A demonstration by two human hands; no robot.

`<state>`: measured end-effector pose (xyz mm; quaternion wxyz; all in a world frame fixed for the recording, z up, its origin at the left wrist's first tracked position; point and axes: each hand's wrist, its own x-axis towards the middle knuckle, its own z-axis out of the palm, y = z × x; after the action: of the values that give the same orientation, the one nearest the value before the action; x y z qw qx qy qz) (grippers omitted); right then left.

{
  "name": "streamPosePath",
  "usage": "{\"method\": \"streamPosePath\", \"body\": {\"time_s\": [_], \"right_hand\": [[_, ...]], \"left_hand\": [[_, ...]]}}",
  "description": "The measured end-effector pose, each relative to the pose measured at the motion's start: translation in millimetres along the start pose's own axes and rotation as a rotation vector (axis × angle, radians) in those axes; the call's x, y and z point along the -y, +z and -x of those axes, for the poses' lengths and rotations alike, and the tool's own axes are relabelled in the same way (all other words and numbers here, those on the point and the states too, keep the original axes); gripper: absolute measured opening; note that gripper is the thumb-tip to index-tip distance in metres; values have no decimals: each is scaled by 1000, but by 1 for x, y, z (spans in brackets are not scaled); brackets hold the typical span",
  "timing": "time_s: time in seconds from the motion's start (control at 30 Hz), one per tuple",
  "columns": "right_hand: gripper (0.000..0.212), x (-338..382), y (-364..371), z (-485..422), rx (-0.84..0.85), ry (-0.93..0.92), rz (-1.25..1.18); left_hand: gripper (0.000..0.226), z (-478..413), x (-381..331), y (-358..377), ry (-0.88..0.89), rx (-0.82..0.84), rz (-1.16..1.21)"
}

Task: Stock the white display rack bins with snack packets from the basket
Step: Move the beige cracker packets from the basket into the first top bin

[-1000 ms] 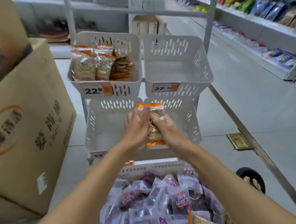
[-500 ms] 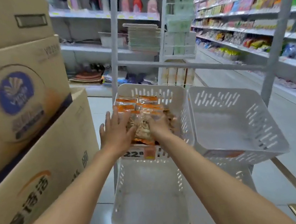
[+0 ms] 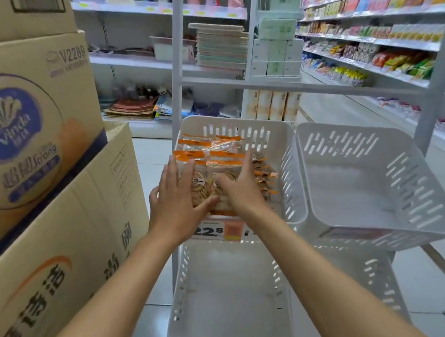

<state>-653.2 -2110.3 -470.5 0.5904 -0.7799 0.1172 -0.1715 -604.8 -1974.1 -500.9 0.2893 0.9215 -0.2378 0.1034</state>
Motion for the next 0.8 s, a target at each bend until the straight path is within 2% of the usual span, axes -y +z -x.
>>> {"method": "streamPosePath", "body": {"time_s": [0.07,0.2,0.33,0.5,0.6,0.73,0.8], "right_hand": [[103,0,-12,2,94,49,55],[74,-5,-33,3,102,42,239],[103,-12,-36,7,135,-25,192],[115,-8,-37,2,167,-39,259],[113,-2,-34,6,187,-138,411],[127,7,-34,-3,132,-214,619],[119,13,-35,-6,190,-218,671]], "left_hand": [[93,0,1,0,4,-3,3],[97,1,3,4,2,-9,22],[98,2,8,7,16,-10,14],[93,1,10,6,43,5,3],[92,3,6,1,25,10,20],[82,9,1,-10,17,51,-27],[79,11,1,-14,1,106,-53]]}}
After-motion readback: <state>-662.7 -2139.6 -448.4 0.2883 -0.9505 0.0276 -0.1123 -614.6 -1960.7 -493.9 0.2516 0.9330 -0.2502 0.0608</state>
